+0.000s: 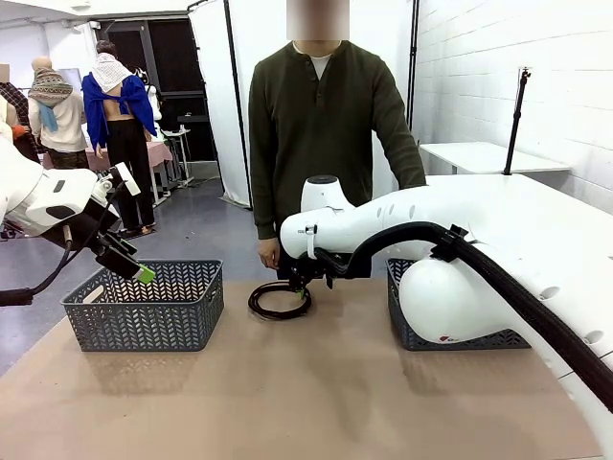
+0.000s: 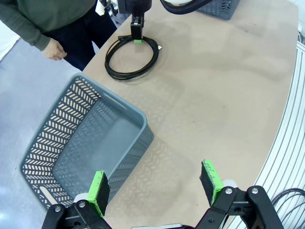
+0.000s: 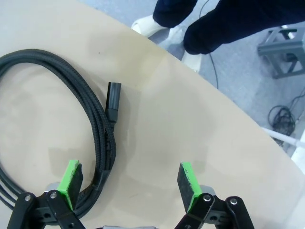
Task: Organize the cables according to human instructions.
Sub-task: Pick up a bundle of cables and place it in the basket indicated by the human.
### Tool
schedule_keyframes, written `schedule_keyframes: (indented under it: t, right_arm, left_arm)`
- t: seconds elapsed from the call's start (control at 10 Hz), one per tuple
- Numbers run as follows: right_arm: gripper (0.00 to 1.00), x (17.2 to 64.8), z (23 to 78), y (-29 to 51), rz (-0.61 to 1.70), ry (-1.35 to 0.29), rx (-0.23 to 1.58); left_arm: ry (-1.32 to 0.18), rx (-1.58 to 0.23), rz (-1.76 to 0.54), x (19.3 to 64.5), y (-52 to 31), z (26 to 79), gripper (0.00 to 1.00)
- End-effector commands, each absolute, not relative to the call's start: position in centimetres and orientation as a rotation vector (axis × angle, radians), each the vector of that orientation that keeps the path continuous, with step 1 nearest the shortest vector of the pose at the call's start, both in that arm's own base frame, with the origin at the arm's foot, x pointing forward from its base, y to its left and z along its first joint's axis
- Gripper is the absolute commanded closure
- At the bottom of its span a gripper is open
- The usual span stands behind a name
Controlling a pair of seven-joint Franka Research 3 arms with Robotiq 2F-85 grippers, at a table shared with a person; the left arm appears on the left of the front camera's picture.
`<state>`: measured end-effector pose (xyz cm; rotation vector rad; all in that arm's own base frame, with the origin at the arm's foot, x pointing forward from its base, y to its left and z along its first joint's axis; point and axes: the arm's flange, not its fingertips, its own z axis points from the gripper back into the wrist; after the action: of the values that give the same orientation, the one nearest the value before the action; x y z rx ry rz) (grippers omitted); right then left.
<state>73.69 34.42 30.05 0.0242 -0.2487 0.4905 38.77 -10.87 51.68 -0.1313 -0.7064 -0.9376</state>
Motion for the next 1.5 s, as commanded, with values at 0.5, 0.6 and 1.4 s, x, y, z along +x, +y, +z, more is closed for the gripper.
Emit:
schedule_keyframes:
  t: [0.5, 0.6, 1.4]
  right_arm:
    - [0.44, 75.1, 29.6, 35.1, 0.449, -0.255, -0.008]
    - [0.62, 75.1, 29.5, 35.1, 0.449, -0.25, -0.001]
    - [1.0, 74.7, 31.0, 34.8, 0.447, -0.203, 0.114]
  left_arm:
    - [-0.71, -0.144, -0.945, 38.9, -10.6, 51.5, 0.0]
    - [-0.71, -0.144, -0.945, 38.9, -10.6, 51.5, 0.0]
    - [-0.71, -0.144, -0.945, 38.9, -10.6, 51.5, 0.0]
